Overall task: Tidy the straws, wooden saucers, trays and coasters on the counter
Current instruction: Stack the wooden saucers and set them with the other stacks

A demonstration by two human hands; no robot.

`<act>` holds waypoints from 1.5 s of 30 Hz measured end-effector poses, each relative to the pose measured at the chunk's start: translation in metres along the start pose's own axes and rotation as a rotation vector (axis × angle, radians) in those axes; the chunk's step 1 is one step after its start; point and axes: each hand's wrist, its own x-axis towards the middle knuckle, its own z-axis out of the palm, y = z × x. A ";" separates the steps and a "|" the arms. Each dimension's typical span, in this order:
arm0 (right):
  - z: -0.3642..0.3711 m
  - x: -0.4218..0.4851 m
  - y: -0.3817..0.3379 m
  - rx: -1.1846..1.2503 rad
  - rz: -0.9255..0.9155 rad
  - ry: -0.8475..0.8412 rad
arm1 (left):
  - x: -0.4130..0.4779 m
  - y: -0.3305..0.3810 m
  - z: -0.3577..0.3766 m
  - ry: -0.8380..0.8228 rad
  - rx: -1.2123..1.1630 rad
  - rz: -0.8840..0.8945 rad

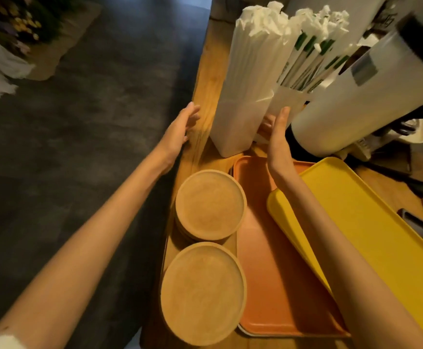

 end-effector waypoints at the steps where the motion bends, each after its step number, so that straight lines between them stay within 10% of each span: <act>1: 0.001 0.001 0.001 0.008 0.012 -0.010 | 0.003 -0.001 0.004 -0.017 -0.001 -0.012; 35: -0.025 -0.070 -0.017 -0.458 0.030 -0.609 | -0.064 -0.015 0.003 -0.051 0.093 0.026; 45: -0.059 -0.035 -0.034 -0.423 0.112 -0.111 | -0.054 -0.006 0.001 0.148 0.011 -0.051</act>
